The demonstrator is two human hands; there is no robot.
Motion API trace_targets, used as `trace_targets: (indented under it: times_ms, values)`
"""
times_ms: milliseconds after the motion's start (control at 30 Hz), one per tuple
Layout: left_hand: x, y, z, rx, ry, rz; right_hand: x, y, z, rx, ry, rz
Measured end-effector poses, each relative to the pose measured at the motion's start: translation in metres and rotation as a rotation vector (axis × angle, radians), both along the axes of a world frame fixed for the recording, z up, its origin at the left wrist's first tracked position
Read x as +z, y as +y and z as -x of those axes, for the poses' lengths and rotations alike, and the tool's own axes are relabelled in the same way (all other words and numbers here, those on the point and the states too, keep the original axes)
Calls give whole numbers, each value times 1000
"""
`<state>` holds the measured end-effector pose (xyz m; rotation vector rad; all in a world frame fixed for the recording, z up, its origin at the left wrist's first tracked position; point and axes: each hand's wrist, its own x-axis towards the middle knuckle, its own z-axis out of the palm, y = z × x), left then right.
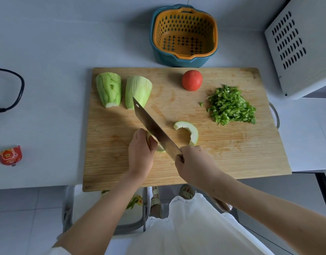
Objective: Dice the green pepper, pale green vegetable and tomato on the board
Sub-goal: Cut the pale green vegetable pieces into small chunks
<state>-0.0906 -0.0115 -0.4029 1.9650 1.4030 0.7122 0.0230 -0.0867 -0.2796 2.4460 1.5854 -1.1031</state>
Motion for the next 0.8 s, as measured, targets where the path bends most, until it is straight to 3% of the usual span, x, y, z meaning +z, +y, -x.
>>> trace_targets:
  times_ms: [433, 800]
  values:
    - [-3, -5, -3, 35, -28, -51, -37, 15, 10, -86, 45, -28]
    - [-2, -9, -4, 143, -41, 100, -5, -5, 2, 0, 11, -36]
